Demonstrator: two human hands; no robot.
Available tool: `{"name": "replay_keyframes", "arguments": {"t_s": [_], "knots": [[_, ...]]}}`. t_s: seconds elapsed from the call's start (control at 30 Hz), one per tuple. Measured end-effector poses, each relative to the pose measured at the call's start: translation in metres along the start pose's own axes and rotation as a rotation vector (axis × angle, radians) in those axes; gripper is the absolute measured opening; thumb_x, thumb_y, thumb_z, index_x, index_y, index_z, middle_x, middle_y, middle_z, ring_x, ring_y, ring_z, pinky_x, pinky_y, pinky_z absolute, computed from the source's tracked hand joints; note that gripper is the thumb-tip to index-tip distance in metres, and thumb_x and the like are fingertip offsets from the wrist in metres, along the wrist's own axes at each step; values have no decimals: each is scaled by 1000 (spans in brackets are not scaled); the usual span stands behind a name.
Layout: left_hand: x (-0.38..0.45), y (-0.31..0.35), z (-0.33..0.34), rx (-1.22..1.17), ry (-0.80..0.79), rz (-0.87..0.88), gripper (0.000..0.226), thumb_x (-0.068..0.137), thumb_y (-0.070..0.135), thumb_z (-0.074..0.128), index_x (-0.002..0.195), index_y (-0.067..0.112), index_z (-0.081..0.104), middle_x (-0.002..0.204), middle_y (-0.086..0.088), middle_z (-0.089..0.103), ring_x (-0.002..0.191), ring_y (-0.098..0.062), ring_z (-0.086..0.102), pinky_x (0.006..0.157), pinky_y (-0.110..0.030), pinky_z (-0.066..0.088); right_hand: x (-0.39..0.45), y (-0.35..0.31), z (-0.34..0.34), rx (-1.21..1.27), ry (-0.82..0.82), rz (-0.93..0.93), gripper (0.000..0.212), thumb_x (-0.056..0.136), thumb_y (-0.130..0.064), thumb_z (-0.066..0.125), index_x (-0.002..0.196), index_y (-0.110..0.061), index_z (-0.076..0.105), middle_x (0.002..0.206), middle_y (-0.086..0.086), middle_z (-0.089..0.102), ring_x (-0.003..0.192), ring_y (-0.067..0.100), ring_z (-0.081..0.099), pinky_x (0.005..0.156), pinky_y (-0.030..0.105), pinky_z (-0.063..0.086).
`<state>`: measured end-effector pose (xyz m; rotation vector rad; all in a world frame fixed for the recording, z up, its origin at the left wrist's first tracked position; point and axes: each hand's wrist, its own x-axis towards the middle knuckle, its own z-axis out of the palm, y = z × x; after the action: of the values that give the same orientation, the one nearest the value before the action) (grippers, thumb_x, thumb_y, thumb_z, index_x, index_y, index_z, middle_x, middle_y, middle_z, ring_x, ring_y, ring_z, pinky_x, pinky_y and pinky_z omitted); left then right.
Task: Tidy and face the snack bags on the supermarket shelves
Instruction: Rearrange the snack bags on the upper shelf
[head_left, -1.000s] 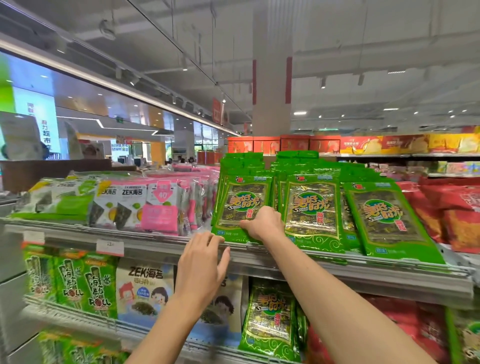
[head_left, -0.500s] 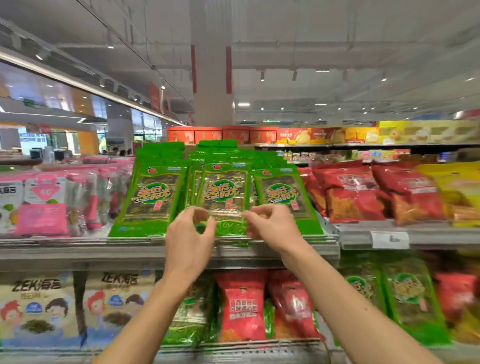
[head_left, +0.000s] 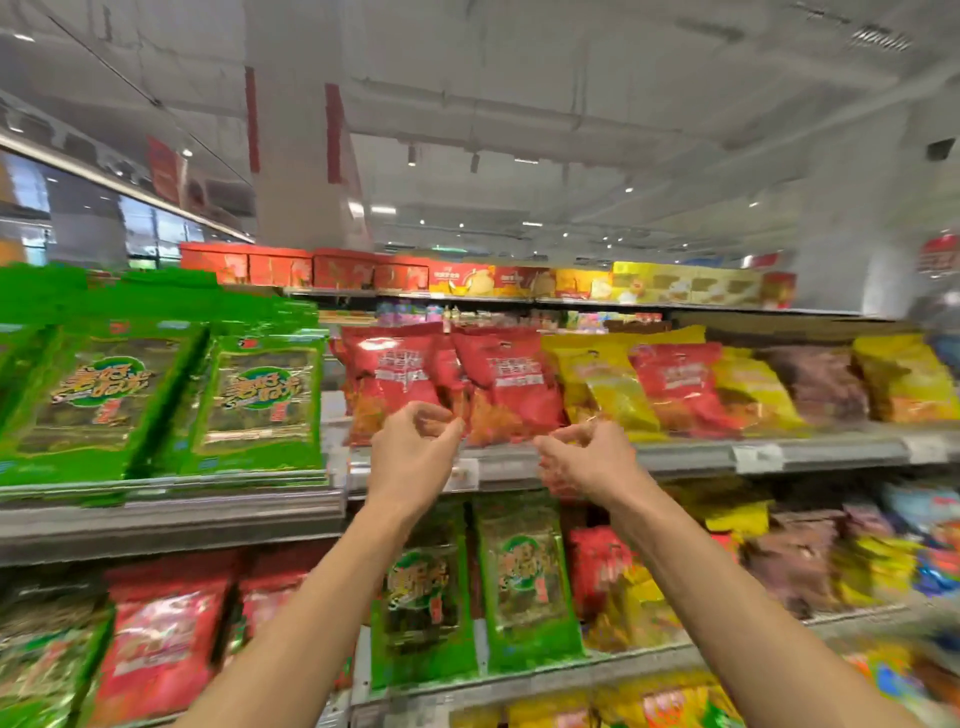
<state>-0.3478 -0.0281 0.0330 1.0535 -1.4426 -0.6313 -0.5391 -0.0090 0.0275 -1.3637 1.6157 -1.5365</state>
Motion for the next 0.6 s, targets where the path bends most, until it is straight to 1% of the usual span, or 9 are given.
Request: {"name": "replay_keyframes", "arguments": {"t_s": [0.07,0.13,0.23,0.3,0.33,0.4,0.47,0.53,0.6], "knots": [[-6,11,40,27,-1,16,16,87,31,71,96,19,69,85,7,68,84,-10,66,70,-28,53,15,15,-41,-17,-7,21,17,90,-15,75,77,-11,63,62,2,63,52,17,58,54,31,47],[-12,20,73,29,-4,32,15,87,31,70,97,20,69,87,9,69,85,-5,64,70,-22,49,28,25,-78,-33,19,61,15,89,-18,76,83,-10,65,63,2,66,48,14,58,51,31,50],[-12,34,113,49,-9,33,17,88,29,70,100,18,69,92,8,68,88,-4,63,74,-23,49,44,37,-124,-55,67,85,21,87,-22,78,98,-6,69,76,9,74,56,18,65,69,41,63],[-8,42,135,64,-27,37,20,89,29,70,105,17,69,96,8,68,89,-2,61,73,-20,47,57,42,-147,-101,98,68,23,87,-25,78,99,-7,70,80,10,75,62,18,68,78,45,64],[-5,44,145,72,-41,42,23,90,30,69,109,16,68,101,7,69,91,-4,62,76,-22,49,64,44,-157,-120,113,60,24,88,-26,77,99,-7,70,82,10,76,65,19,70,80,46,63],[3,48,163,82,-69,49,36,91,33,69,122,15,65,115,4,68,104,-12,62,92,-33,52,80,46,-174,-174,164,40,24,87,-31,77,95,-10,69,87,10,75,78,23,73,82,46,61],[13,50,179,100,-85,51,52,90,37,69,135,14,55,127,2,62,116,-18,58,102,-42,48,95,46,-187,-238,232,3,24,85,-37,78,91,-16,69,91,3,73,82,19,69,72,36,55],[29,51,193,116,-85,45,66,88,41,71,141,13,46,131,-2,58,120,-23,56,104,-45,46,109,44,-196,-336,290,-23,29,85,-42,77,98,-17,69,92,-3,69,83,16,64,72,33,48],[43,50,204,106,-94,27,78,83,48,75,142,11,40,131,-10,58,119,-29,58,103,-48,48,127,46,-201,-453,305,-21,44,85,-48,75,112,-15,66,100,1,67,98,25,66,84,36,51]]}}
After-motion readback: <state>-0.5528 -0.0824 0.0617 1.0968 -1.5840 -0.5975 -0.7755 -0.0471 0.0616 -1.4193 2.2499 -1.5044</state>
